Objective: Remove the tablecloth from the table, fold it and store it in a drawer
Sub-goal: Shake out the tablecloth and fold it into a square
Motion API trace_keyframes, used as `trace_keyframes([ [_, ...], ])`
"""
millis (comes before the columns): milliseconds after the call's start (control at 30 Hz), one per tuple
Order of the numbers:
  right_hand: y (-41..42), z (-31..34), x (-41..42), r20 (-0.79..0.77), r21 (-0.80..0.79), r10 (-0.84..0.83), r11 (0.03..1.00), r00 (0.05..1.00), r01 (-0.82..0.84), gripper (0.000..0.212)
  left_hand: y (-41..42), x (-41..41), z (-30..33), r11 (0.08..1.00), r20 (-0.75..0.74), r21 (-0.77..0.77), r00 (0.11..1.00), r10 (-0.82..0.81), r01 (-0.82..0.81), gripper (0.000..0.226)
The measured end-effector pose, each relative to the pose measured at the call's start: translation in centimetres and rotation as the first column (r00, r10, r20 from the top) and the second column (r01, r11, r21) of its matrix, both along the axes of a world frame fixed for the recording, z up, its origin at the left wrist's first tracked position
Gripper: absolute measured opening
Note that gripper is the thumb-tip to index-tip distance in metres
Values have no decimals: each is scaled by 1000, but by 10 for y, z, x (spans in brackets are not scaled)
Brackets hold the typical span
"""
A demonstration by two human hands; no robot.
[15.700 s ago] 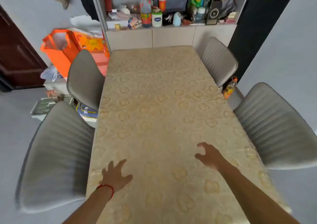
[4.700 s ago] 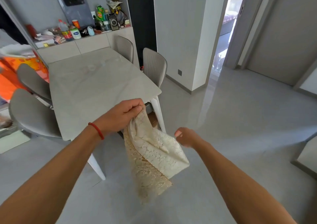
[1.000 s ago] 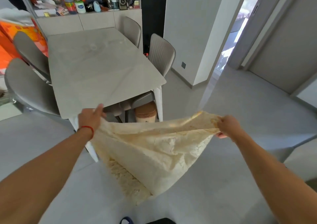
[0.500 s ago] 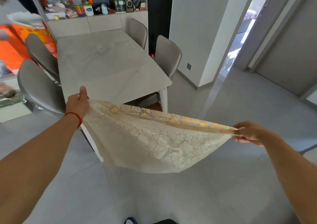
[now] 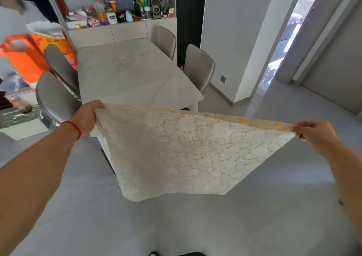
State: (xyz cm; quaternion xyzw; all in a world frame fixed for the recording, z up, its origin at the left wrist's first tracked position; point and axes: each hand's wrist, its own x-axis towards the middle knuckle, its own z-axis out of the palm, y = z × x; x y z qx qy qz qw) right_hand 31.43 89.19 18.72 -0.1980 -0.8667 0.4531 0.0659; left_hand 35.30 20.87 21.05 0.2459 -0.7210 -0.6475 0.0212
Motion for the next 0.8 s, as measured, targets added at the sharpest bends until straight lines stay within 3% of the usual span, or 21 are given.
trace_keyframes([
  [100, -2, 9, 1, -21, 103, -9, 995, 1000, 11, 14, -2, 1, -2, 992, 4, -68, 994, -110, 110, 24],
  [233, 4, 21, 4, -9, 38, 138, 990, 990, -138, 16, -14, -3, -17, 970, 53, -192, 989, -138, 146, 32],
  [333, 9, 30, 5, 63, 30, 223, 974, 973, -225, 18, -18, -6, -25, 956, 19, -284, 997, -71, 73, 28],
  [433, 8, 38, 3, 115, 192, 296, 930, 948, -313, 28, -10, -9, -20, 898, -100, -431, 994, 46, -85, 20],
  [533, 3, 47, 3, 160, 338, 388, 842, 908, -420, 25, -5, -13, -14, 887, -194, -421, 974, 117, -191, 25],
  [633, -1, 54, 8, 76, 302, 411, 858, 908, -414, 28, -7, -16, -8, 907, -225, -339, 958, 179, -249, 28],
  [700, -6, 55, 9, 28, 302, 421, 861, 907, -409, 34, -12, -18, -8, 898, -220, -328, 948, 229, -293, 10],
  [767, -12, 52, 9, 45, 354, 453, 826, 890, -438, 41, -16, -19, -7, 882, -211, -361, 947, 240, -304, 16],
  [800, -16, 51, 9, 61, 382, 454, 813, 889, -441, 41, -18, -20, -7, 881, -195, -359, 948, 251, -307, 9],
])
